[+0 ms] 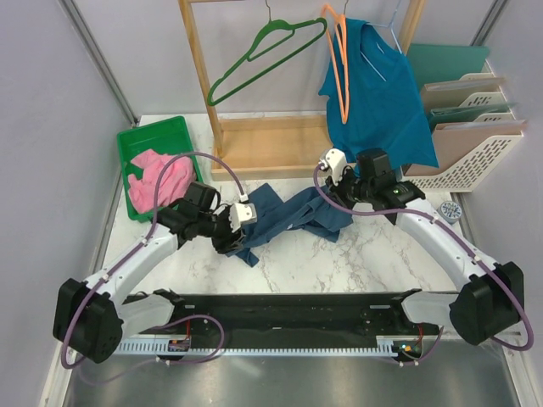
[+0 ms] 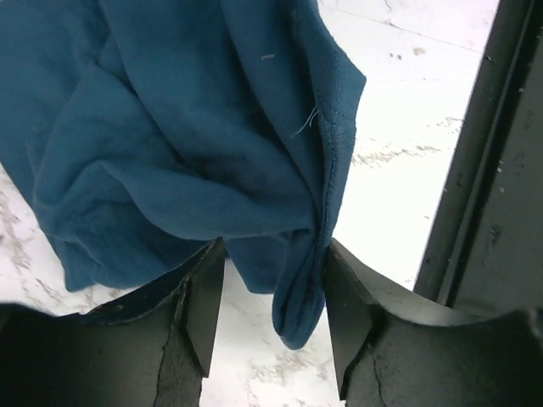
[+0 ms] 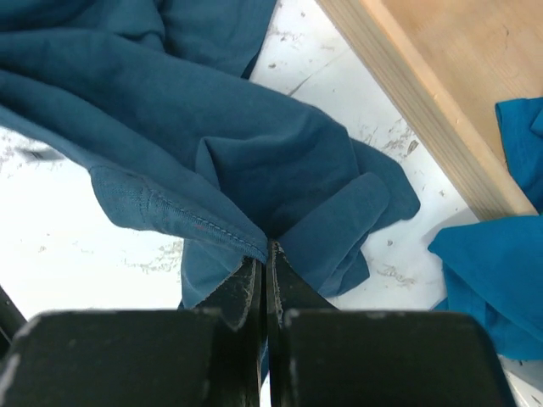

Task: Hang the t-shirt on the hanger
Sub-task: Flatten out the T-shirt at the center of the board.

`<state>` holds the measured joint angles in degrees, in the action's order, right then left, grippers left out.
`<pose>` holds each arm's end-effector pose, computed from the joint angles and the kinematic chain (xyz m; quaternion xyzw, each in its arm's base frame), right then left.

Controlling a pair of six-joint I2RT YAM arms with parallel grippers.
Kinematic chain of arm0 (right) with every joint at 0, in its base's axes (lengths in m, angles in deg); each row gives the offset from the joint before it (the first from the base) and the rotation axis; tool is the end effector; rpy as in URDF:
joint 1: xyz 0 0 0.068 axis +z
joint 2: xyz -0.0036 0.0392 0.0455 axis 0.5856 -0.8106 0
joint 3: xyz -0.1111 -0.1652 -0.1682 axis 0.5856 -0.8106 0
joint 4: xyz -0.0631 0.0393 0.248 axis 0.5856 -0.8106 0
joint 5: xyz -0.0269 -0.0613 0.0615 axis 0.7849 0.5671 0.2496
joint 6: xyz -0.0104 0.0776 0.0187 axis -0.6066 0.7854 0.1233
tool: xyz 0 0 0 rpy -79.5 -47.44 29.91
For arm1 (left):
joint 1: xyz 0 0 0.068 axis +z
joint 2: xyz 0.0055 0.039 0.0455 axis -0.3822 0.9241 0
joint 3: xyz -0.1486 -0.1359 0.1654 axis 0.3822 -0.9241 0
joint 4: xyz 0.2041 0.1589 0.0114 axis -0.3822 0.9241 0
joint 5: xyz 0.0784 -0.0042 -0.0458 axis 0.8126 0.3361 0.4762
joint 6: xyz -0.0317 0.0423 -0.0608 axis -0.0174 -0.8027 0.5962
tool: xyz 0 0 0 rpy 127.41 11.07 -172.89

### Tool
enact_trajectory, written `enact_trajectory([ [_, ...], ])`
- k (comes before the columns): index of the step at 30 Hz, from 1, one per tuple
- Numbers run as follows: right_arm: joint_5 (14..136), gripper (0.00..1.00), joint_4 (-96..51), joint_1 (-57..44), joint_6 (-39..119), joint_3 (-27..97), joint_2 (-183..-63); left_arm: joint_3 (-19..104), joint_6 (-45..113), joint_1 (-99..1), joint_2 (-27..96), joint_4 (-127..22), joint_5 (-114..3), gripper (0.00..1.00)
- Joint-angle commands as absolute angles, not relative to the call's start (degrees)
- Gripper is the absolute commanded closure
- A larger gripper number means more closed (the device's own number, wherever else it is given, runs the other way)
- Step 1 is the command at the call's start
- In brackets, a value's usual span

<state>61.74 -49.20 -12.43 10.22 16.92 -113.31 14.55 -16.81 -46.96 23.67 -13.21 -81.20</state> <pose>0.2597 0.1394 0.2606 -0.4228 0.7927 0.1665 0.4063 0.1950 -0.1314 0.2015 0.5548 0.7363 -0.2428 0.3018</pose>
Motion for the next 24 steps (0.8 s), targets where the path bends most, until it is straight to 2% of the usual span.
enact_trajectory([
  [1, 61.15, 1.0, -45.27, -12.21, 14.27, 22.27, -115.99, 12.25, -14.47, -49.18, 20.21, -23.28, -78.07, 0.36],
  [2, 61.15, 1.0, -45.18, -12.21, 14.63, 22.79, -116.53, 11.47, -14.46, -49.97, 19.6, -23.81, -78.08, 0.29],
  [5, 61.42, 1.0, -44.56, -12.2, 15.95, 24.55, -118.63, 10.84, -12.8, -53.04, 18.27, -25.04, -76.67, 0.28],
  [13, 61.5, 1.0, -43.77, -12.12, 17.27, 26.14, -120.84, 10.05, -7.35, -59.12, 20.29, -31.36, -71.23, 0.27],
  [15, 61.94, 1.0, -43.77, -12.12, 17.18, 26.14, -120.66, 10.4, -7.43, -59.56, 21.08, -31.46, -72.27, 0.3],
  [16, 62.12, 1.0, -43.77, -12.12, 17.09, 26.05, -120.57, 10.32, -7.34, -59.82, 21.69, -31.37, -72.19, 0.33],
  [17, 62.21, 1.0, -43.86, -12.03, 17.0, 26.14, -120.49, 10.23, -7.43, -59.82, 22.05, -30.76, -72.27, 0.52],
  [19, 63.0, 1.0, -44.56, -12.2, 16.39, 26.31, -120.14, 11.88, -8.13, -59.91, 22.49, -28.31, -71.93, 0.79],
  [20, 63.43, 1.0, -45.08, -12.21, 15.95, 26.31, -119.87, 12.85, -8.31, -59.65, 22.67, -24.47, -69.83, 0.98],
  [24, 64.49, 1.0, -49.73, -12.29, 12.44, 25.35, -114.8, 20.14, -10.85, -56.22, 17.32, -10.42, -74.38, 0.98],
])
